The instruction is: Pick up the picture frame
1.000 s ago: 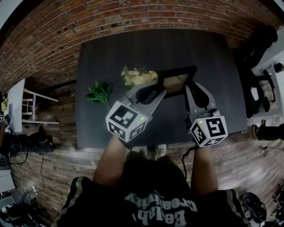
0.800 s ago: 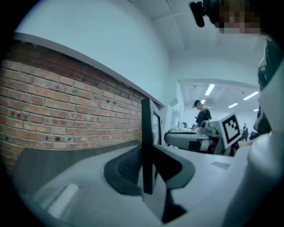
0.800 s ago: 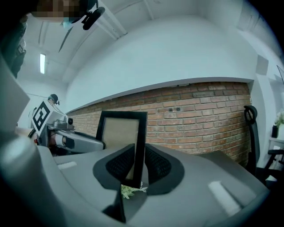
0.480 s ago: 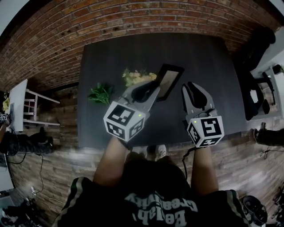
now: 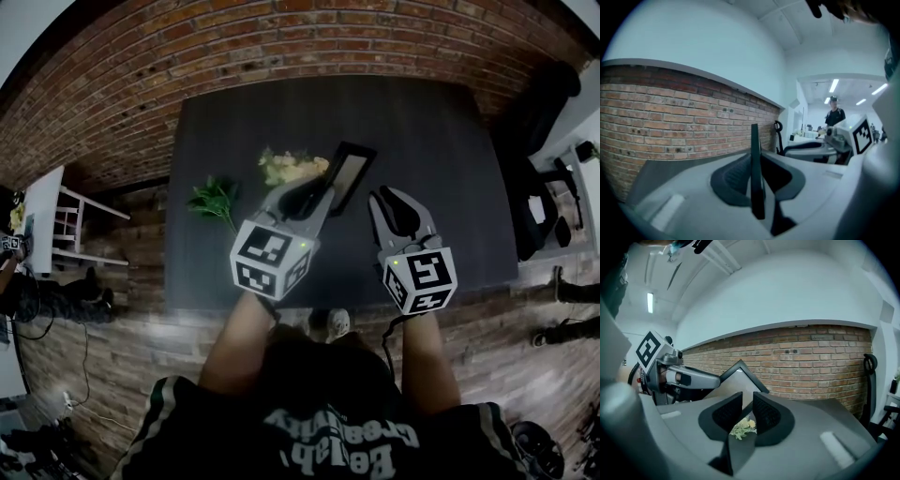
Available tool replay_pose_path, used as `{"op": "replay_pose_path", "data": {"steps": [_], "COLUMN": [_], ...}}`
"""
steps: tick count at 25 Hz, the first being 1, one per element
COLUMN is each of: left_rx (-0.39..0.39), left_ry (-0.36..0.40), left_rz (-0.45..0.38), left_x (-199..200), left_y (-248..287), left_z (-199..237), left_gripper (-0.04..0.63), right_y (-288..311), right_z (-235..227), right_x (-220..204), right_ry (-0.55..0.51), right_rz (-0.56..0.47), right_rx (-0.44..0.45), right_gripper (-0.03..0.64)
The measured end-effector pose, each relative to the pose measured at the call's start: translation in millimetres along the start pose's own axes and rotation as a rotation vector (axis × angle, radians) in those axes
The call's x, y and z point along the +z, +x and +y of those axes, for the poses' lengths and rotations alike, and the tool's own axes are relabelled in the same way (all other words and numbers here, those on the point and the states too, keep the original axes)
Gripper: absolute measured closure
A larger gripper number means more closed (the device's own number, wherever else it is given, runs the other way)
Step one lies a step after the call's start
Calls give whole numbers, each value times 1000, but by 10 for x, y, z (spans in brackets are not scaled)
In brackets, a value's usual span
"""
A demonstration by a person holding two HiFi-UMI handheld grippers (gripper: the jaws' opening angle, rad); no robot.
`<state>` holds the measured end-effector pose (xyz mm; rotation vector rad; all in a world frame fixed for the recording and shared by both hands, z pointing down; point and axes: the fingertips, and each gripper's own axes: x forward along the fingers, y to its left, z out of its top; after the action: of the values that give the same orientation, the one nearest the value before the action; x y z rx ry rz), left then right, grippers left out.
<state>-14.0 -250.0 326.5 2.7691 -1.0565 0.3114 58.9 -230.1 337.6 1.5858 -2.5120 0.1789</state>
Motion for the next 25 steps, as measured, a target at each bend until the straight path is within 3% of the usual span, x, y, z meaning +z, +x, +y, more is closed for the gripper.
{"op": "replay_pose_path", "data": {"steps": [12, 19, 25], "left_rx": [164, 258, 306], "left_ry": [199, 310, 396], "left_rz": [-73, -127, -125], "left_x": [524, 671, 717], "left_y": [-330, -656, -797], "left_z": [-369, -768, -919], "left_gripper": [525, 525, 525], "right_y": [-418, -813, -926], "right_z": [5, 177, 321], "right_x": [566, 670, 761], "right_ry": [-129, -263, -314], "right_rz": [-93, -139, -173], "right_rx": [26, 45, 81], "right_gripper": [545, 548, 596]}}
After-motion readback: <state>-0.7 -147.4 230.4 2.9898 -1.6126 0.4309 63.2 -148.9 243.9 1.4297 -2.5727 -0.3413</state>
